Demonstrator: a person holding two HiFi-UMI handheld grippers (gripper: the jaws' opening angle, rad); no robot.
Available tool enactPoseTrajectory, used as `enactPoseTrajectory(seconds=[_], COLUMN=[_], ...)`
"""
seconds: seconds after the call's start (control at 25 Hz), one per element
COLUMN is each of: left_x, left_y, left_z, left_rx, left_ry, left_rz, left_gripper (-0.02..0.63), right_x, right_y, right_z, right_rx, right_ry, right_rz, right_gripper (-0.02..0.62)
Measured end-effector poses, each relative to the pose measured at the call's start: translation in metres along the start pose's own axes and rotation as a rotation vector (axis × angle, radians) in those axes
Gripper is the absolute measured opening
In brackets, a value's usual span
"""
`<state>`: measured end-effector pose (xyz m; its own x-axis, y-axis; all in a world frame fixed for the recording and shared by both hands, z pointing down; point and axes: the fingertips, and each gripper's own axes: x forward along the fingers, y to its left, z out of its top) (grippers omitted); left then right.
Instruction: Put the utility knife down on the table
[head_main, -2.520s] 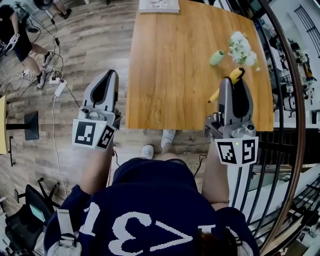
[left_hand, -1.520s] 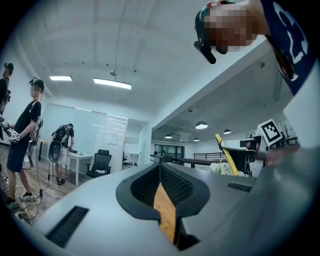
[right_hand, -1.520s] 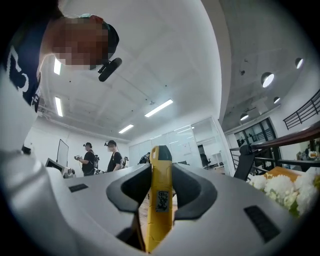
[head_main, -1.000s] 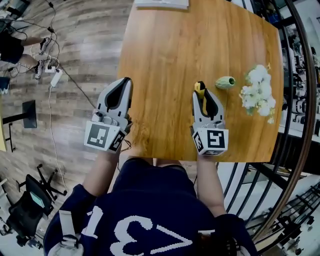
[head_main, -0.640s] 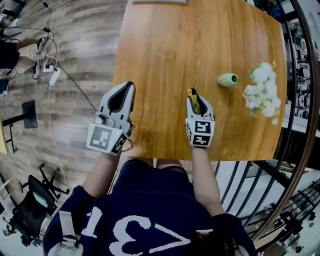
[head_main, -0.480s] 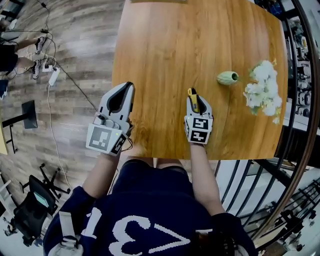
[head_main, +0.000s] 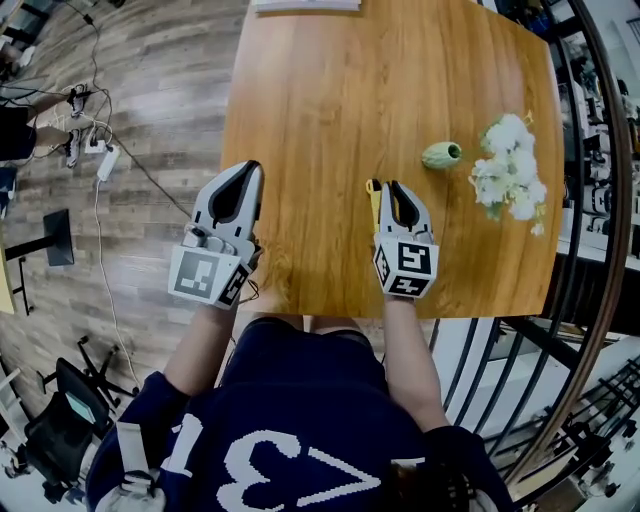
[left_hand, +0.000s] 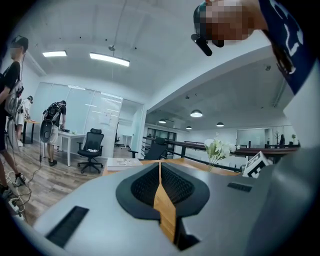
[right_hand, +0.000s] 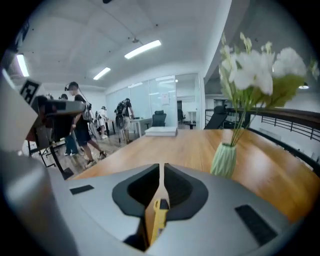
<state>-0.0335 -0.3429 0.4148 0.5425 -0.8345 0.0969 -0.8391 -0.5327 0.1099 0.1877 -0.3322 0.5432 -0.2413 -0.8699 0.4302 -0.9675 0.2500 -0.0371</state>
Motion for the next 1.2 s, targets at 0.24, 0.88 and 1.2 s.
enactPoseTrajectory(seconds=[0.24, 0.88, 1.2], left_x=[-0.006, -0.011, -0.014], left_y=[0.003, -0.001, -0.001], left_z=[0.042, 0.118, 0.124], left_rx=[0.033, 0.082, 0.094], left_ry=[-0.072, -0.19, -0.197], left_rz=[0.01, 0.014, 0.016], left_gripper=[0.023, 0.023, 0.023], right_x=[-0.053, -0.139, -0.139], right_y=[0.0, -0.015, -0.01], right_z=[0.113, 0.248, 0.249], right_rx=[0.057, 0.073, 0.074], right_ry=[-0.317, -0.632, -0.623], right_rz=[0.038, 0.033, 0.049], right_gripper=[0.031, 0.028, 0.026])
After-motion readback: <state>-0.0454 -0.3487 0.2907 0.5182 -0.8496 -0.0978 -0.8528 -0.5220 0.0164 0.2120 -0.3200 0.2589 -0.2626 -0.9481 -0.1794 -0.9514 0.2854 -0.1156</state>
